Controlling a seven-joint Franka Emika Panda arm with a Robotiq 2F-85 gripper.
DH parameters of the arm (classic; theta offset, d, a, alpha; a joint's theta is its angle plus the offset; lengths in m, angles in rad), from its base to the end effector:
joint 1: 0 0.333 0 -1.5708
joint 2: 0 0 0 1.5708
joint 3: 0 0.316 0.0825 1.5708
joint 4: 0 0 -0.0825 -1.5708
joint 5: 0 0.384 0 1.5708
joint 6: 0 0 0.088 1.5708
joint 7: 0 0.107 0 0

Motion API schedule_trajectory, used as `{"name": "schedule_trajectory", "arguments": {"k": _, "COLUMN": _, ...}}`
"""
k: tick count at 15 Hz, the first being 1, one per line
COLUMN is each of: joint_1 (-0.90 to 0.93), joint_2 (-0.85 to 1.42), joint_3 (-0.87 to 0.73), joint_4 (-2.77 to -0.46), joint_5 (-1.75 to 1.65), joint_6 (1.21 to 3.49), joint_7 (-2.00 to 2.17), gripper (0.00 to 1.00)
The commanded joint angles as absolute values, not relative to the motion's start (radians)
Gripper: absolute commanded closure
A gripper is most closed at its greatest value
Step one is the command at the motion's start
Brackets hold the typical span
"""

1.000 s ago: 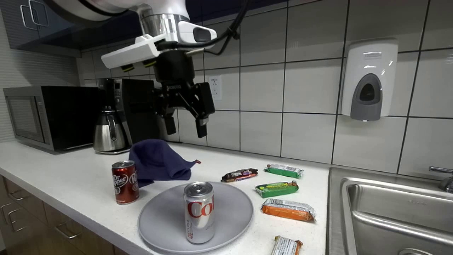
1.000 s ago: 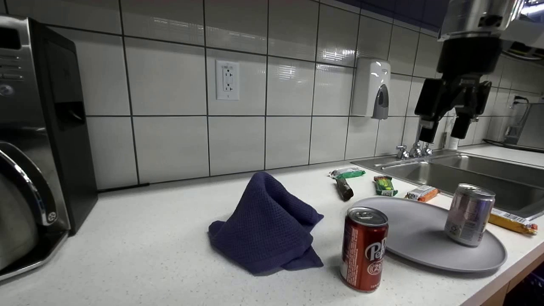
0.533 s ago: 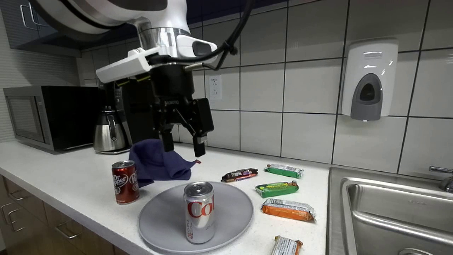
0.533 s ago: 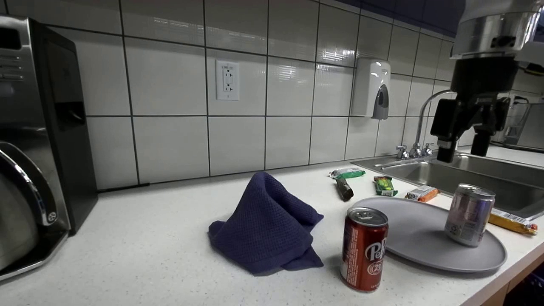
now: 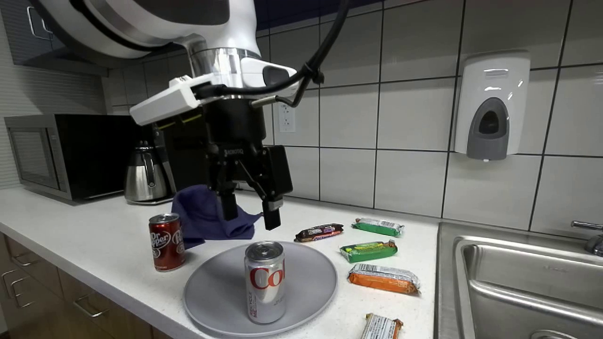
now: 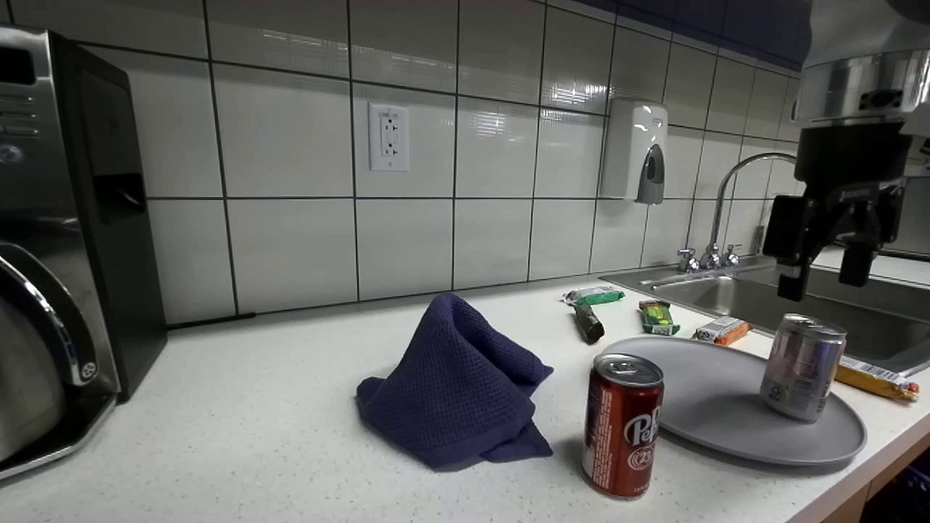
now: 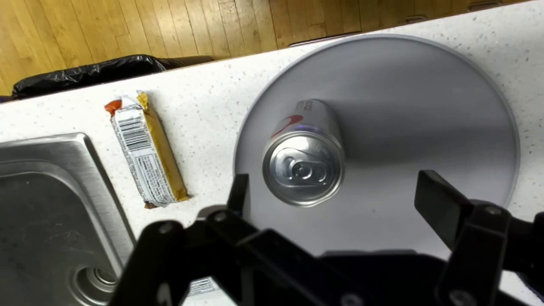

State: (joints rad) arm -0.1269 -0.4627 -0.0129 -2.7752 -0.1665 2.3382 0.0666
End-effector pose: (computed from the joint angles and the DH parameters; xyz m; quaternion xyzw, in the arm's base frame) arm 0.3587 -0.0527 0.3494 0.9972 -0.0454 0.0109 0.0581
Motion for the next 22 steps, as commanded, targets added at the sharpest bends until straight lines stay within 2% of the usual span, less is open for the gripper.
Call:
{"name": "schedule_trajectory", "arguments": {"k": 1, "joint_1": -0.165, "joint_2": -0.423, "joint_3": -0.007, "joint_4": -2.774, "joint_5": -0.215, "joint_6": 2.378, "joint_7": 0.118, "gripper": 0.0}}
{"name": "schedule_trajectory", "arguments": {"k": 22, "joint_1": -0.155, "joint_2": -0.307, "joint_3": -0.009, "joint_4": -2.763, "joint_5": -0.227, "joint_6": 2.409, "joint_7": 0.139, "gripper": 0.0}}
